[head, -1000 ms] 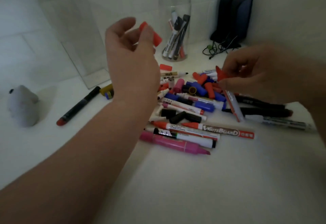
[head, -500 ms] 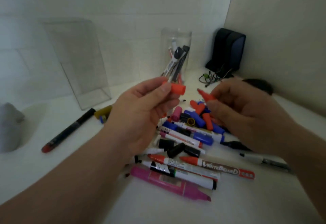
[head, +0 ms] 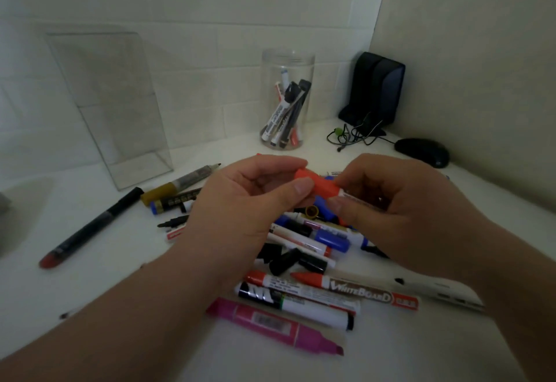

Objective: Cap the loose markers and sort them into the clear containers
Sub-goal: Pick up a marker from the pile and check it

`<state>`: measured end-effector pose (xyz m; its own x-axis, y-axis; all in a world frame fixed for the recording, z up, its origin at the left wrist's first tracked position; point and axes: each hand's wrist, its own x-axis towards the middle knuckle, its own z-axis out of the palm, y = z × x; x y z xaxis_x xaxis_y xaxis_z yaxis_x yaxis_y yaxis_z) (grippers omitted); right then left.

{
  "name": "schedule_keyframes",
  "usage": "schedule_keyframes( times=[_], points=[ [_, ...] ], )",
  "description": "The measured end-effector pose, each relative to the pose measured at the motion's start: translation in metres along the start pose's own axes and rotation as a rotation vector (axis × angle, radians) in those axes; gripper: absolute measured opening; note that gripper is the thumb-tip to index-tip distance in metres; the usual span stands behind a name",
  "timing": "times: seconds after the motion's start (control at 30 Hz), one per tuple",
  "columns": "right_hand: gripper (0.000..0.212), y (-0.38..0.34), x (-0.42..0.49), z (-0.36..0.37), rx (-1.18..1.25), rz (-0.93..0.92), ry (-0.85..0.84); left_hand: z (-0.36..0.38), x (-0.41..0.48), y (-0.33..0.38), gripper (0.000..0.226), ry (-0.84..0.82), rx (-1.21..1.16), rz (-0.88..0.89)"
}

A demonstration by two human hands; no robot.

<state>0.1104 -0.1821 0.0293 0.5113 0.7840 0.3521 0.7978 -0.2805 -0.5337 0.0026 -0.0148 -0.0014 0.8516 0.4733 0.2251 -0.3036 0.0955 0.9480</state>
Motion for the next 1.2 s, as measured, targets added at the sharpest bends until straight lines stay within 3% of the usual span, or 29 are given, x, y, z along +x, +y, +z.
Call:
schedule_keyframes(
  times=[0.27,0.43,0.7,0.93,1.1,1.2],
  points=[
    [0.036,0.003,-0.002,-0.016,-0.033,-0.035,-0.121,0.002,-0.003,0.003,0.031,0.063,0.039,-0.016],
    [0.033,0.002,-0.002,-0.019,-0.076,-0.089,-0.072,0.003,-0.005,0.006,0.028,-0.044,0.201,-0.029],
    [0.029,-0.004,-0.003,-0.013,-0.144,-0.108,-0.075,-0.003,-0.008,0.011,0.028,-0.140,0.226,-0.025],
    [0.017,-0.003,-0.003,-0.015,0.099,-0.027,-0.089,-0.001,-0.006,0.008,0.023,-0.156,0.253,0.050],
    [0.020,-0.003,0.001,-0.006,0.355,0.061,-0.069,0.002,-0.002,0.002,0.026,-0.113,0.105,0.046],
    [0.025,-0.001,0.002,-0.002,0.362,0.078,-0.068,0.001,0.002,-0.003,0.020,-0.131,0.031,0.051]
  ],
)
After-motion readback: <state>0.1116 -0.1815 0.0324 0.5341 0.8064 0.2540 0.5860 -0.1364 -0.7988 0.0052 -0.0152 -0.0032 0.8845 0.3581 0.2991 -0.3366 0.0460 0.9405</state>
